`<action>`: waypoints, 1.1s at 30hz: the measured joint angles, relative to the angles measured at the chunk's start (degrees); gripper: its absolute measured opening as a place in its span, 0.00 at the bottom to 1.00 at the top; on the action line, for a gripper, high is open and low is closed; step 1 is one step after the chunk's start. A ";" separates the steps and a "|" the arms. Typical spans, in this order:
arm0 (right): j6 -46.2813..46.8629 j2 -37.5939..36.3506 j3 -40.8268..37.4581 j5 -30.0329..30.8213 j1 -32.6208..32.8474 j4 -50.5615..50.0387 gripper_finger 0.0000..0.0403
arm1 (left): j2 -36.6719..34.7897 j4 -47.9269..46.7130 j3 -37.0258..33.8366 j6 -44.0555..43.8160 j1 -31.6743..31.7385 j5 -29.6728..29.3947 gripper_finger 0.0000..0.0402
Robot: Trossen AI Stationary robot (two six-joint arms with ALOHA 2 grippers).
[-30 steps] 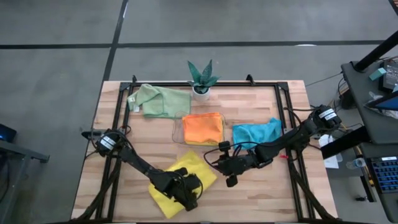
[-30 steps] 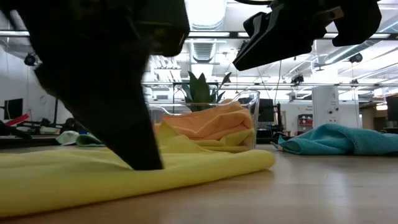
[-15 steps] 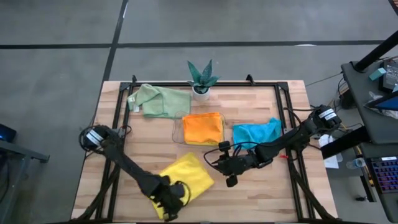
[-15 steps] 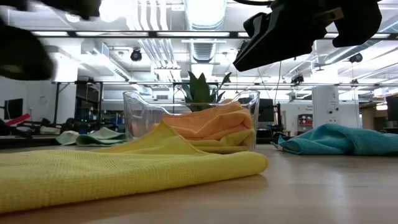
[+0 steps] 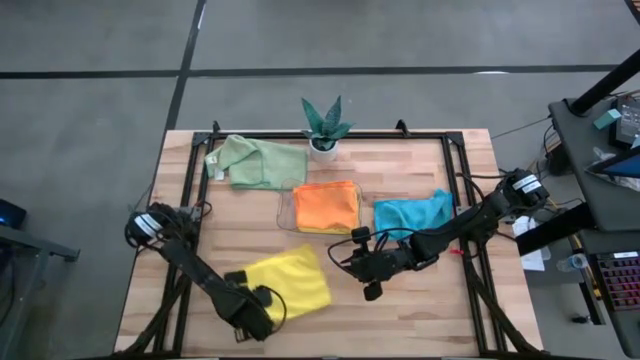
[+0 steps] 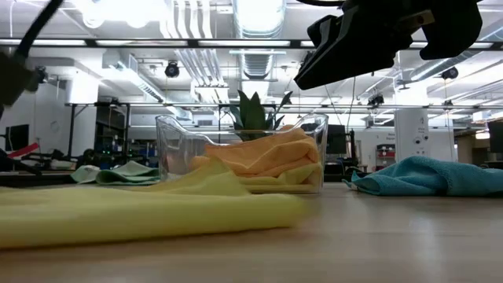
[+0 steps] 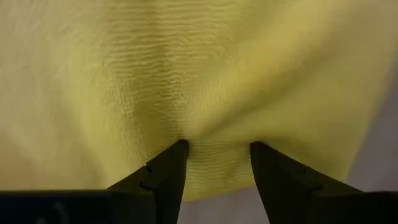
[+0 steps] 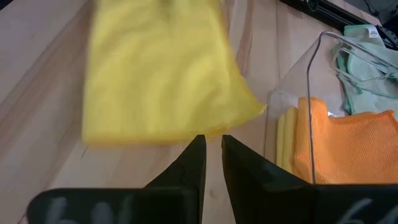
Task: Fold microfiber towels
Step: Fold the yellow microfiber towel
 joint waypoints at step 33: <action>-0.07 0.00 -0.09 -0.01 0.00 0.62 0.11 | 6.37 37.90 1.86 8.38 9.18 -29.45 0.41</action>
